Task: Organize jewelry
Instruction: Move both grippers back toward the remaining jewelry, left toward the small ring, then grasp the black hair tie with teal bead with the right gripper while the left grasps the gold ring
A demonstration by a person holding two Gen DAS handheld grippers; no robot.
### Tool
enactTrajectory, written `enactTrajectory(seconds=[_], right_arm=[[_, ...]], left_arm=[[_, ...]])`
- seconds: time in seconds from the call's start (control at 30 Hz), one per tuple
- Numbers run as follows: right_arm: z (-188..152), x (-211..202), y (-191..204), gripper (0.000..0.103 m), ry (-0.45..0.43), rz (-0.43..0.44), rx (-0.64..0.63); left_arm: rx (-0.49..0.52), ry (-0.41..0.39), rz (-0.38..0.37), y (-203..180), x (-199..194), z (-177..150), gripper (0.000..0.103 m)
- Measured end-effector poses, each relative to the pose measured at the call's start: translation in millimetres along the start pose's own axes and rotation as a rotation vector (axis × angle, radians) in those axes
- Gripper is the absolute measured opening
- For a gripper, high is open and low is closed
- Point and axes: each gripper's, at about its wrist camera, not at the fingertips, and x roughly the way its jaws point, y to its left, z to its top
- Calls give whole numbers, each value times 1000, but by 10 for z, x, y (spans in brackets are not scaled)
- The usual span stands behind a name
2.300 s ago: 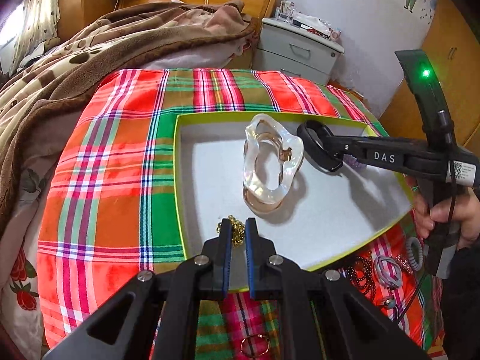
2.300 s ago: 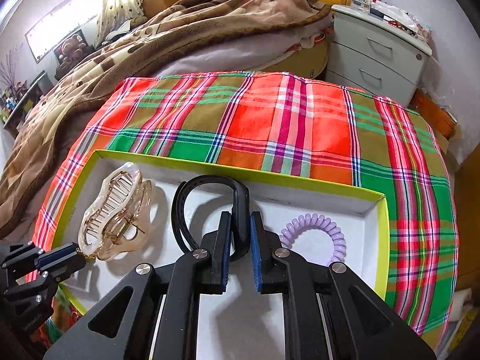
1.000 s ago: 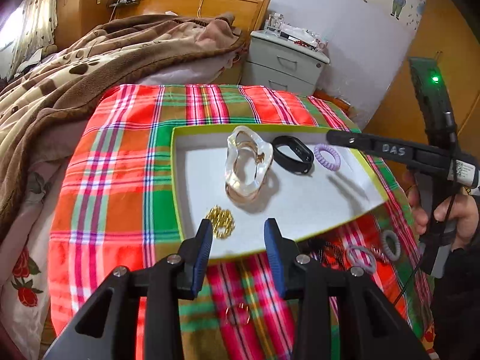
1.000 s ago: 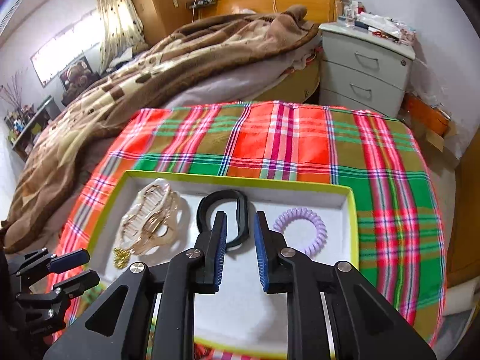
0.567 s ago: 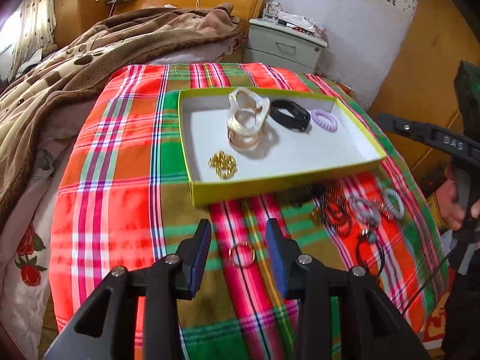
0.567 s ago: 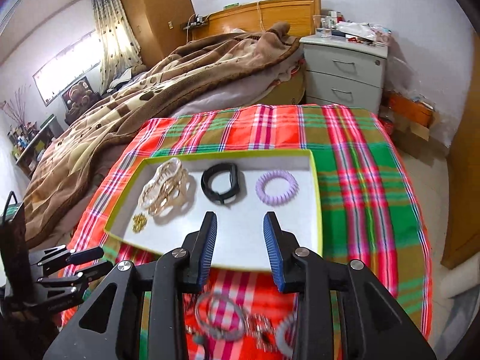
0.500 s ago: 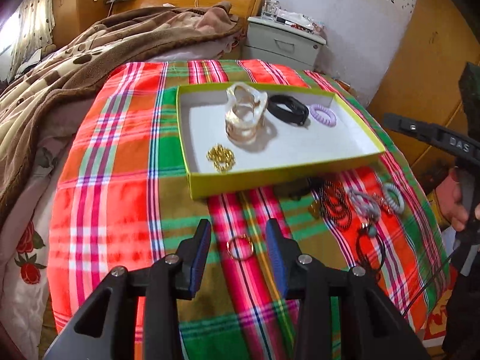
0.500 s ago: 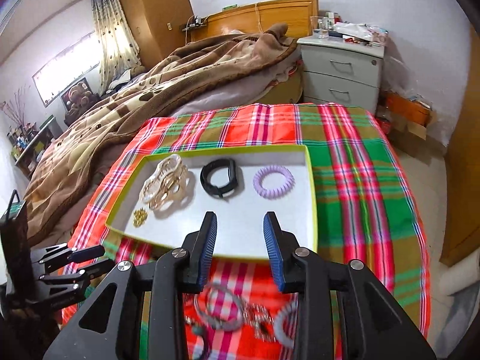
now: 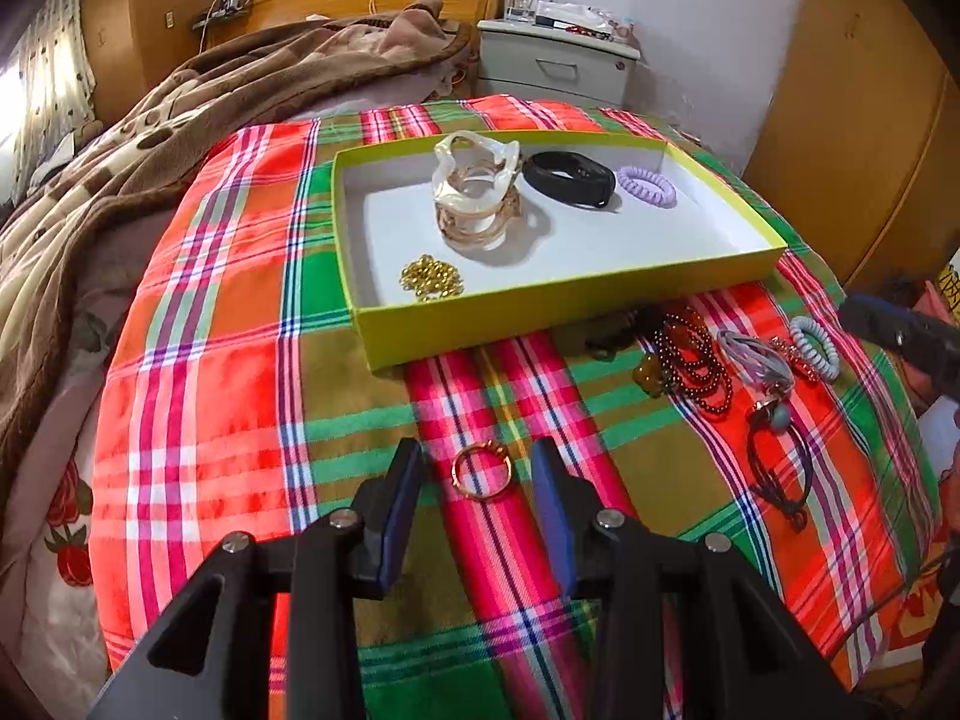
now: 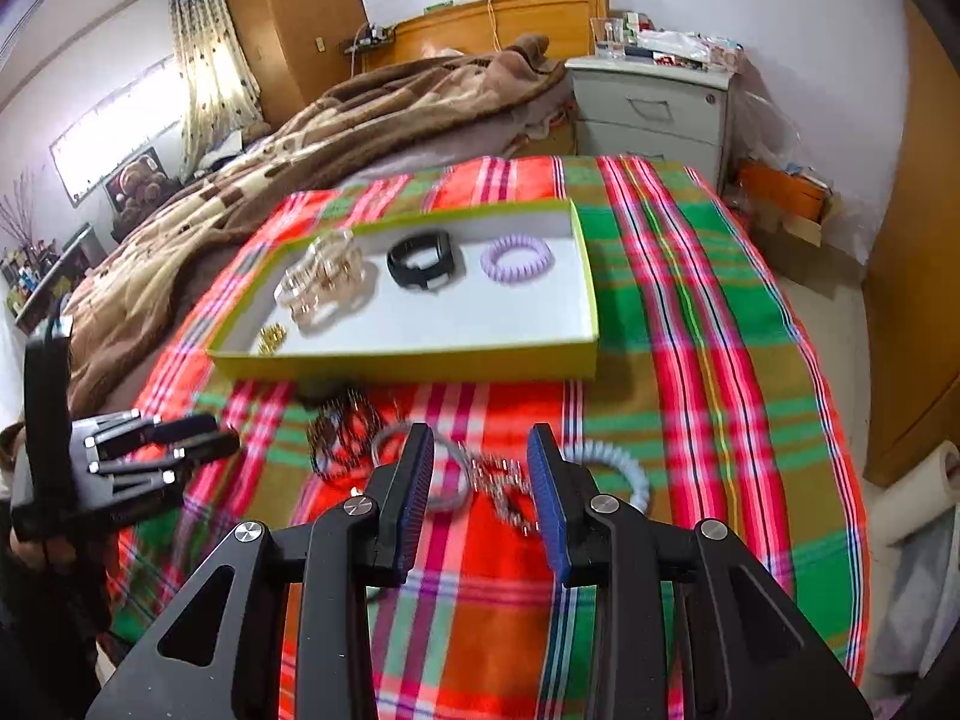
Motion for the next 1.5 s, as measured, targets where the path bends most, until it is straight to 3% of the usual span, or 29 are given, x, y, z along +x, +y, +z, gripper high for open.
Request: enactTrajectory(seconds=[0.3, 0.43, 1.23, 1.5], right_arm=[[-143, -23, -44, 33, 7, -13, 21], [-185, -33, -36, 33, 8, -11, 18], [-377, 216, 310, 33, 123, 92, -66], [-397, 315, 415, 33, 144, 55, -114]], left_arm=[[28, -10, 35, -45, 23, 3, 39], [34, -12, 52, -39, 6, -9, 23], [-17, -34, 43, 114, -86, -33, 22], [-15, -39, 46, 120, -126, -36, 22]])
